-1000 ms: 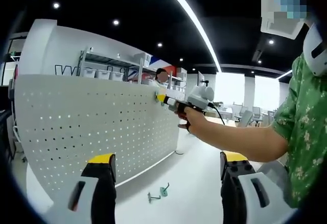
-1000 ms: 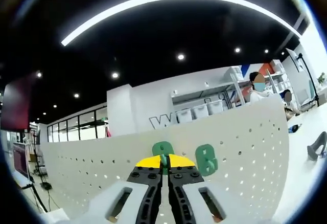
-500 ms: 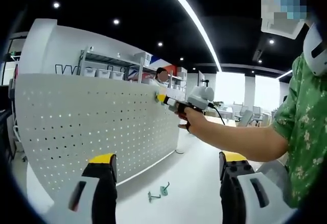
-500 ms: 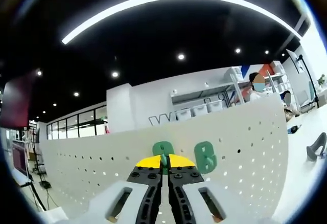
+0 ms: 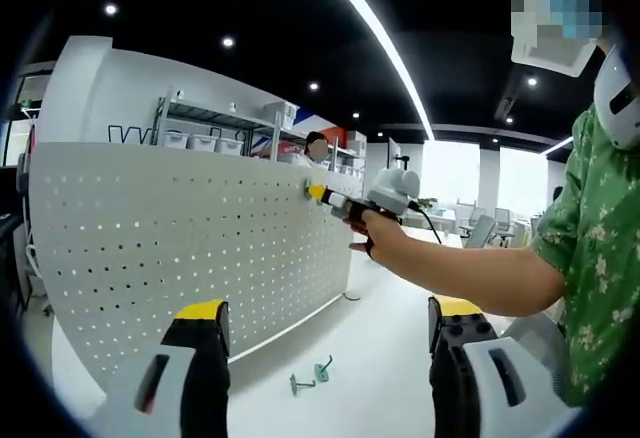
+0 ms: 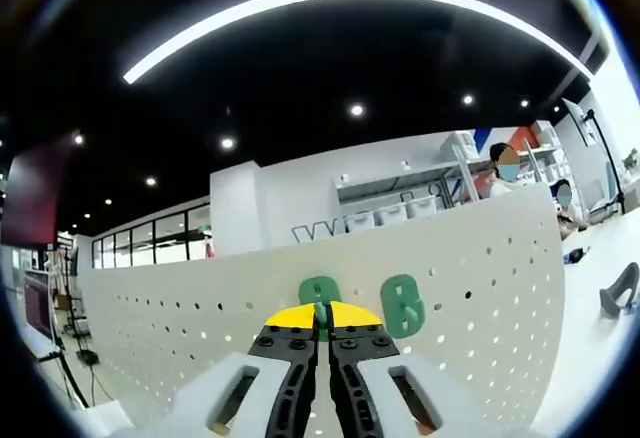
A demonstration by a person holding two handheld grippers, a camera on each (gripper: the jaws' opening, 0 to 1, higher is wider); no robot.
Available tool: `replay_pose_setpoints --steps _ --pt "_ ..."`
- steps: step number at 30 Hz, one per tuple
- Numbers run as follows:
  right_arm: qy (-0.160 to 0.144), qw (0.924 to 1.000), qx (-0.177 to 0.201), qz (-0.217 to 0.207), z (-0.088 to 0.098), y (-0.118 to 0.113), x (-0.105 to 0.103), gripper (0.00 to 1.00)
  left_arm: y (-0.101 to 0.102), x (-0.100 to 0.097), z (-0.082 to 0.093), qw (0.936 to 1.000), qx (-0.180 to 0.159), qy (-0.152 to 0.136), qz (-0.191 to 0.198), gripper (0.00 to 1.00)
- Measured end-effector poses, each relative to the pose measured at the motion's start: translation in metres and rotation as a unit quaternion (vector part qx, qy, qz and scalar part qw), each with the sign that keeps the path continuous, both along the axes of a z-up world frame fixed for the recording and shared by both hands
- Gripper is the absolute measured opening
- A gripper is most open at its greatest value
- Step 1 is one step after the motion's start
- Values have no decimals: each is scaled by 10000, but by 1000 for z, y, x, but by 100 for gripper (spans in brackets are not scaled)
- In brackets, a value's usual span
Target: Insert the hook assembly into the mounting plate slot until the hook locks in place.
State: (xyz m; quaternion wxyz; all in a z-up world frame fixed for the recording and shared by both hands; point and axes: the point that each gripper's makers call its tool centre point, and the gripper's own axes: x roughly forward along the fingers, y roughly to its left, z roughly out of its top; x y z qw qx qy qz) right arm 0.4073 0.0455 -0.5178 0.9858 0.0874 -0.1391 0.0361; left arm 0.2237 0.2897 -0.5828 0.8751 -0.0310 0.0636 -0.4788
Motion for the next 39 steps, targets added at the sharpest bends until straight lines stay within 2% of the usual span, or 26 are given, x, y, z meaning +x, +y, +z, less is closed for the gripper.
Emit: replay_pose_setpoints --steps 22,39 --pt "19 10000 16 35 -4 1 2 1 0 1 0 10000 -15 5 4 83" --pt "131 9996 -244 52 -8 1 4 1 -1 0 -1 10000 2 19 -26 83"
